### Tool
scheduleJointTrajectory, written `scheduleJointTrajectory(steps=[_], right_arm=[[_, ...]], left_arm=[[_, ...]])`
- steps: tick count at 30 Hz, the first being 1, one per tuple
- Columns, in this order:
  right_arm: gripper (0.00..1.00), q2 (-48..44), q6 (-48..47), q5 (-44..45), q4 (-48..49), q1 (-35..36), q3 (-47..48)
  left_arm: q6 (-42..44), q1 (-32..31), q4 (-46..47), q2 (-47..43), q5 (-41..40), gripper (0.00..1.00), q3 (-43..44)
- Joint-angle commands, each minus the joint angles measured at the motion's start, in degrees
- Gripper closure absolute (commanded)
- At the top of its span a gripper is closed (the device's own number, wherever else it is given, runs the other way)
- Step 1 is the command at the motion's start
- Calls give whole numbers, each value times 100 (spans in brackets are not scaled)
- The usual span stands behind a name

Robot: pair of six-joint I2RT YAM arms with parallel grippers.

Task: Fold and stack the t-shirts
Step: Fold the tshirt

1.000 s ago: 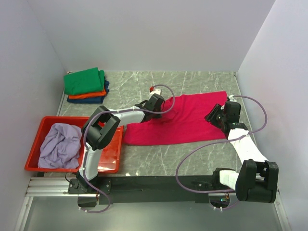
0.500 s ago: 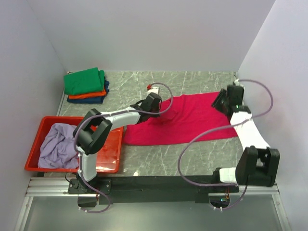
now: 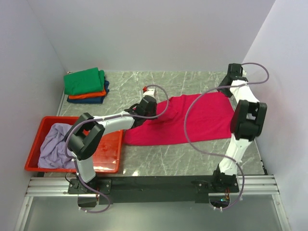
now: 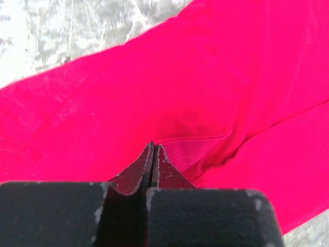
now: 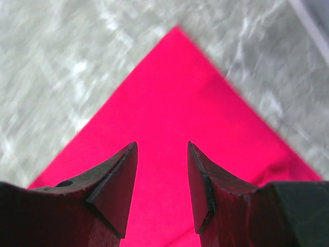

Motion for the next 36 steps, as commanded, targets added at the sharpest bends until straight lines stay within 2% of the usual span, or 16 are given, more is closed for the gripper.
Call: scheduleJointTrajectory(steps=[1,5,13,25,36], right_arm=[[49,623,-13,175,-497,-228,1095],[50,1624,5,61,-848,-430,2082],[50,2690,40,-27,-1341,-536,3586],[50,3042,40,-282,-1201,-536,3736],[50,3473,-109,-467,-1674,-483,4509]], left_arm=[[-125,14,330,-391,180,100,-164],[-161,14,383,-594,189,100,-349],[-178,14,304,-901,101,100,-577],[-152,14,154,-1235,-66,100,-683],[-126,22,31,-1552,-241,100,-815]])
